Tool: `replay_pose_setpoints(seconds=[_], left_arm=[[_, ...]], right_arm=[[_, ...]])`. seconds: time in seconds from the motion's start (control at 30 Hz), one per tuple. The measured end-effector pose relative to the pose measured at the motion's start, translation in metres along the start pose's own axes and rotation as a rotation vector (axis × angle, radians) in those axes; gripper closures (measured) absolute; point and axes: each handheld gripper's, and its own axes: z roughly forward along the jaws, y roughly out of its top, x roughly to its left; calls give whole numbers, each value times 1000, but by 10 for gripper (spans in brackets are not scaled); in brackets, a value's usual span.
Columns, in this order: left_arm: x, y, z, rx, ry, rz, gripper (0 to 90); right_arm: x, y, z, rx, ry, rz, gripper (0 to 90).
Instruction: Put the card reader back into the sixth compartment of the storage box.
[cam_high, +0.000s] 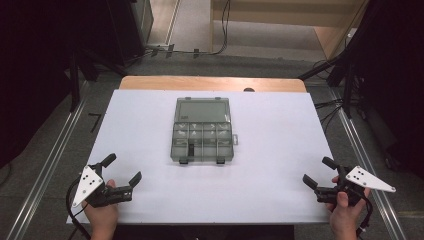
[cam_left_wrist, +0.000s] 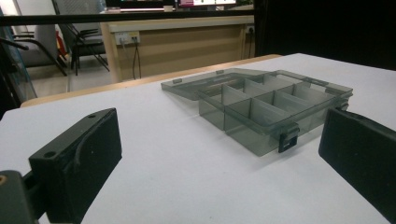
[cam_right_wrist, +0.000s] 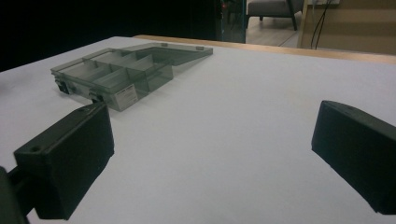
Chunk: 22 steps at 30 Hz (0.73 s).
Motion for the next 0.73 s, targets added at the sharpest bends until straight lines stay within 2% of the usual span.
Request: replay_pose_setpoints(seconds=[0.2,0.3,0.47,0.73], left_arm=[[1,0,0,0,2,-2,0],[1,0,0,-1,3,-3,0],[1,0,0,0,6,-3,0],[1,0,0,1,10,-5,0]], right_arm=[[-5,-5,-3,-11,-11,12,0],[-8,-6,-5,-35,-5,31,0],[-9,-5,-11,-99,-11,22,0],[-10,-8,-8,-93,-8,26,0]])
